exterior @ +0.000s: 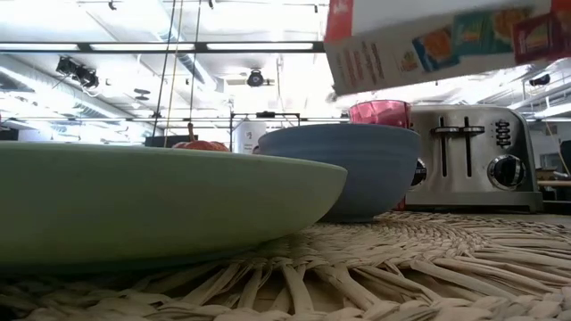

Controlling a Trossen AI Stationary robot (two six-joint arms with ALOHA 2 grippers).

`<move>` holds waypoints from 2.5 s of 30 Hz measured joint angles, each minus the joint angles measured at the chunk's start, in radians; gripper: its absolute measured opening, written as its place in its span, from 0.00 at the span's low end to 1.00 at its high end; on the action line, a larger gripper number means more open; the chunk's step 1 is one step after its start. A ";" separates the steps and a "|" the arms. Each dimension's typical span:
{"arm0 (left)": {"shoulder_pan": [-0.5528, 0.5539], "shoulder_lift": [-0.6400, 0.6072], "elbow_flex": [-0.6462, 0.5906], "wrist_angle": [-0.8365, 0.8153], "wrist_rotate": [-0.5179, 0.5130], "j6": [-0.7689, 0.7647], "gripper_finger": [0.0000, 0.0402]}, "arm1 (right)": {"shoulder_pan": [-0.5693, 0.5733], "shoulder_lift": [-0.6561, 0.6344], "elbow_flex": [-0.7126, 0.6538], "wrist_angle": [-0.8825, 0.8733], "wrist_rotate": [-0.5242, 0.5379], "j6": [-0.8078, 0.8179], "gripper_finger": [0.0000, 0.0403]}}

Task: Arrange a breakfast setting
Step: Pour the cereal from the cereal box into the blue bowl

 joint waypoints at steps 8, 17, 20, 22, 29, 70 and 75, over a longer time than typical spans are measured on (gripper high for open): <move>0.008 -0.030 0.000 0.138 -0.021 0.048 0.54 | 0.069 0.000 -0.086 0.043 0.055 -0.015 0.54; 0.038 -0.076 0.000 0.271 -0.035 0.133 0.54 | 0.102 -0.032 -0.099 0.101 0.172 -0.016 0.54; 0.061 -0.095 0.000 0.280 -0.039 0.178 0.54 | 0.100 -0.058 -0.099 0.146 0.229 -0.020 0.54; 0.079 -0.110 0.000 0.275 -0.038 0.202 0.56 | 0.098 -0.074 -0.099 0.180 0.275 -0.039 0.54; 0.128 -0.244 0.000 0.275 -0.039 0.330 0.68 | 0.034 -0.099 -0.098 0.332 0.475 -0.213 0.54; 0.210 -0.542 0.000 -0.358 -0.235 0.315 0.72 | -0.938 0.585 -0.098 1.628 0.430 -1.275 0.53; 0.209 -0.543 0.000 -0.365 -0.234 0.296 0.72 | -0.965 0.691 -0.098 1.702 0.422 -1.271 0.53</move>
